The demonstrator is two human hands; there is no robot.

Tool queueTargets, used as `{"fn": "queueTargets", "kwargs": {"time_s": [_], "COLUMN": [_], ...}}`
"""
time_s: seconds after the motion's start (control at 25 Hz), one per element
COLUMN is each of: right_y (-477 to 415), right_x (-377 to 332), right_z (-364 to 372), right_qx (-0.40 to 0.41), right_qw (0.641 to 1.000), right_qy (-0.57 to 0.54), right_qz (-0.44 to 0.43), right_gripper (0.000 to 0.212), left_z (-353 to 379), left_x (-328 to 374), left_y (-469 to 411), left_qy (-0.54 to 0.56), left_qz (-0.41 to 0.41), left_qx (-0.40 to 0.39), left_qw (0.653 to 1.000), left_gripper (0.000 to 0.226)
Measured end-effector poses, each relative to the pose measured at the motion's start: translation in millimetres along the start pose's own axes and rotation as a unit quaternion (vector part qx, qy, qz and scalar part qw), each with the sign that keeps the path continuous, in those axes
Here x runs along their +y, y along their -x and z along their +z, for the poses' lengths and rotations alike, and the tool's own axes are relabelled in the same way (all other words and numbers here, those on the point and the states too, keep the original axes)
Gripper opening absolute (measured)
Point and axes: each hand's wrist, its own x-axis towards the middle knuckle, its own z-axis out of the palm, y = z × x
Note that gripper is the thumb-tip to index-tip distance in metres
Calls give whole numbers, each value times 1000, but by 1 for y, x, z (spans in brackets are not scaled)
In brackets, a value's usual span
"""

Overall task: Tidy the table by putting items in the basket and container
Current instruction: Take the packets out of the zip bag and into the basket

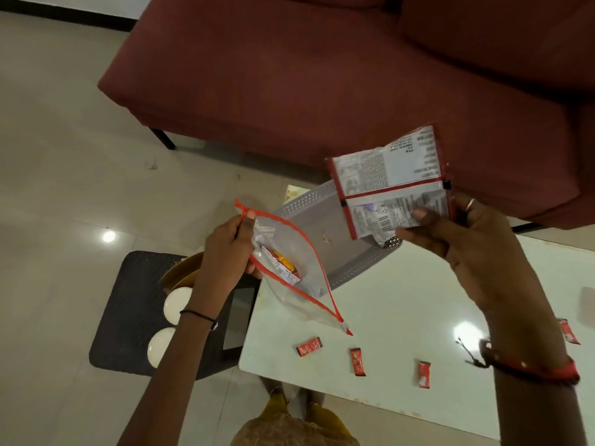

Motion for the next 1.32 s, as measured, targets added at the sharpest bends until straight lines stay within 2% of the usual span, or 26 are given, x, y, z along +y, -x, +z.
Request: {"fn": "queueTargets", "kwargs": {"time_s": [0.12,0.24,0.36,0.64,1.0,1.08,1.2,1.32], "right_y": [-72,-141,-188,-256,-270,-266,-262,-265], "right_x": [42,96,144,202,211,208,201,194], "right_z": [-13,-17,-21,-30,-14,-13,-12,-15], "right_qx": [66,91,108,132,174,169,135,119], "right_qw": [993,979,963,936,874,841,743,705], "right_qy": [80,140,184,286,441,505,654,698], "right_qz": [48,117,167,158,104,97,54,40], "right_gripper": [18,28,29,24,28,24,17,18], "left_z": [-5,-12,-21,-28,-28,-27,-25,-24], "left_x": [-2,-5,-7,-12,-13,-13,-14,-14], "left_y": [-6,-16,-28,-47,-56,-57,-58,-56], "left_qy": [21,47,58,95,105,107,109,112], "left_qz": [3,-3,-12,-36,-41,-34,-34,-35], "left_qx": [-17,-25,-29,-25,-36,-43,-41,-39], "left_qw": [1000,999,998,994,993,993,993,992], "left_gripper": [34,34,34,37,38,37,37,37]}}
